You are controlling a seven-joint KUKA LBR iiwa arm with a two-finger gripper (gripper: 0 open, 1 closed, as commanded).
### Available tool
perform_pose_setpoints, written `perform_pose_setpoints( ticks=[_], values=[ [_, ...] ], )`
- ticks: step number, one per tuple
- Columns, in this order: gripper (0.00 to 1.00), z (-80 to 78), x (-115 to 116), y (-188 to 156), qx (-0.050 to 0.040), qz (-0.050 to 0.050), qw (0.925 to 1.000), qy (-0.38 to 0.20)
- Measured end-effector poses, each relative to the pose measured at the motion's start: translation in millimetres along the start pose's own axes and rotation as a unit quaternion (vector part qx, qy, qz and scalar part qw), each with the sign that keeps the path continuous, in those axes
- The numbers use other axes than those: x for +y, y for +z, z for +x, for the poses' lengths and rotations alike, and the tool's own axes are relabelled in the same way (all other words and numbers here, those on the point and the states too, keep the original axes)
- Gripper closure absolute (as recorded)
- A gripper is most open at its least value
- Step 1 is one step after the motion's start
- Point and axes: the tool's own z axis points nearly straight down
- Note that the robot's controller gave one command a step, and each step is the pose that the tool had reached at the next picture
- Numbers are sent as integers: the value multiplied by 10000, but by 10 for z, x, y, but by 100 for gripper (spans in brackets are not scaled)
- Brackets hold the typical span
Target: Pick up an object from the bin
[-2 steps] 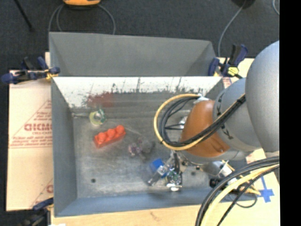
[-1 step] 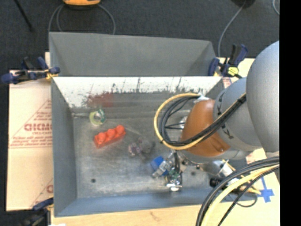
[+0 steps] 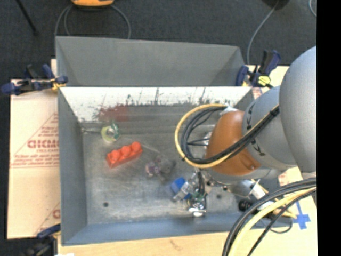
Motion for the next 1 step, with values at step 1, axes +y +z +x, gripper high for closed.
perform_pose_setpoints(
  ticks=[1],
  values=[
    [100,-13,6,-277,3,3,10000,-39]
  ],
)
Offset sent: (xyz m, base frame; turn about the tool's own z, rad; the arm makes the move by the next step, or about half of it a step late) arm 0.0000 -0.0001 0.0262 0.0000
